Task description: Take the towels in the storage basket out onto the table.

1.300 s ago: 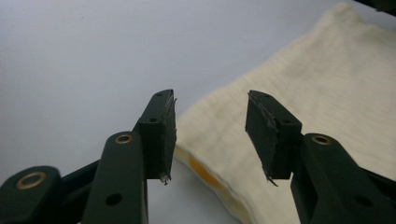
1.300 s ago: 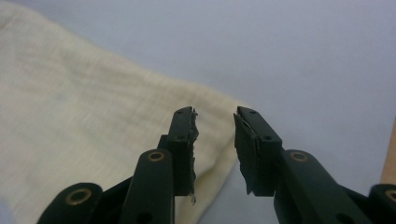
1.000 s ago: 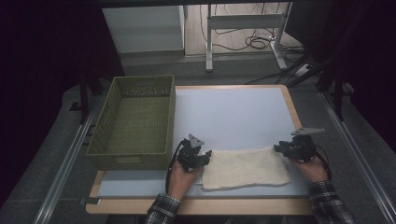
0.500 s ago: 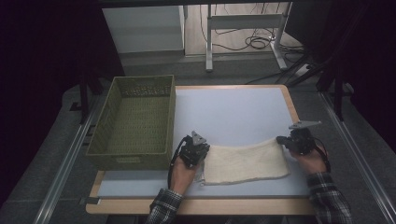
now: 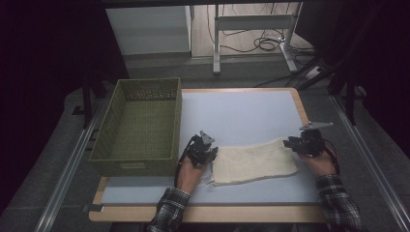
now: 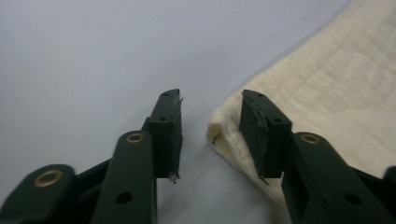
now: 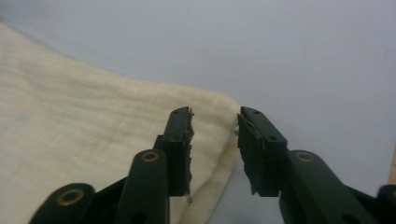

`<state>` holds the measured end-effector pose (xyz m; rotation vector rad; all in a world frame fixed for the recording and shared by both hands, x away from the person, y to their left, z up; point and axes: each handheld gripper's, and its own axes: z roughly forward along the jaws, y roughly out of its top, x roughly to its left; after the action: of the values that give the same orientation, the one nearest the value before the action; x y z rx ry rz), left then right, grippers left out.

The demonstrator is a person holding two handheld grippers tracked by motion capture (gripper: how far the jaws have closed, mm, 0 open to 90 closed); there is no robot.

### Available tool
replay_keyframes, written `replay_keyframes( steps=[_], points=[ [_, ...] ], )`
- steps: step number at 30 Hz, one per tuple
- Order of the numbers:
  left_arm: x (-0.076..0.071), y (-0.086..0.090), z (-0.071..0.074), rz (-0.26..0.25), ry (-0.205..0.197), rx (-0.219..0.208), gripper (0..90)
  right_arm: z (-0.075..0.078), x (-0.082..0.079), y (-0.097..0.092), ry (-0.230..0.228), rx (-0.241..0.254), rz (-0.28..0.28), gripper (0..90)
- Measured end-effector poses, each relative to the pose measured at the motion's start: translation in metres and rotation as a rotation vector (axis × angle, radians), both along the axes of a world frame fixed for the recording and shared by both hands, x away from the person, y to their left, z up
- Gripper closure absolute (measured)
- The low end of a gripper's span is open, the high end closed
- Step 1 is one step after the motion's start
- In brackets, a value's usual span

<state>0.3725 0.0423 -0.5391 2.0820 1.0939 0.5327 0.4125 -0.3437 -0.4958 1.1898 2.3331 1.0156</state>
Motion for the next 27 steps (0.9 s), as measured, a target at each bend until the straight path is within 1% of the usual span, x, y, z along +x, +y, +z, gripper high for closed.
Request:
replay_keyframes(
  steps=[3,4,5,7,8,9,10,11,13,16,18,21,23,27],
  points=[
    [0.002,0.001,-0.001,0.015,0.001,-0.003,50.3,0.001,-0.01,-0.001,0.01,0.014,0.019,56.0],
    [0.003,0.002,-0.001,0.019,0.009,-0.009,47.6,0.0,-0.013,-0.001,0.024,0.018,0.033,54.3],
    [0.005,0.004,-0.001,0.026,0.023,-0.028,44.3,-0.001,-0.017,0.0,0.034,0.016,0.042,52.9],
    [0.009,0.009,-0.003,0.039,0.062,-0.081,40.3,-0.003,-0.024,0.001,0.047,0.013,0.055,50.3],
    [0.01,0.01,-0.003,0.037,0.073,-0.1,39.3,-0.004,-0.028,0.002,0.05,0.015,0.059,49.1],
    [0.01,0.01,-0.003,0.028,0.075,-0.096,38.1,-0.005,-0.031,0.002,0.051,0.016,0.062,48.3],
    [0.01,0.009,-0.003,0.022,0.07,-0.082,36.3,-0.006,-0.035,0.002,0.051,0.016,0.063,46.8],
    [0.009,0.008,-0.003,0.023,0.067,-0.079,35.5,-0.006,-0.038,0.002,0.053,0.019,0.065,45.5],
    [0.009,0.008,-0.003,0.024,0.07,-0.085,35.5,-0.007,-0.043,0.002,0.058,0.031,0.072,44.0],
    [0.009,0.008,-0.003,0.026,0.065,-0.082,35.4,-0.007,-0.05,0.004,0.054,0.029,0.085,43.6],
    [0.009,0.008,-0.004,0.032,0.06,-0.076,34.6,-0.006,-0.055,0.008,0.057,0.037,0.095,43.4],
    [0.009,0.008,-0.004,0.036,0.061,-0.072,33.0,-0.006,-0.063,0.017,0.046,0.028,0.125,43.4],
    [0.009,0.008,-0.004,0.036,0.061,-0.072,33.1,-0.006,-0.066,0.024,0.048,0.021,0.141,43.3],
    [0.009,0.008,-0.004,0.037,0.061,-0.077,33.1,-0.007,-0.072,0.042,0.044,0.009,0.191,42.2]
  ],
)
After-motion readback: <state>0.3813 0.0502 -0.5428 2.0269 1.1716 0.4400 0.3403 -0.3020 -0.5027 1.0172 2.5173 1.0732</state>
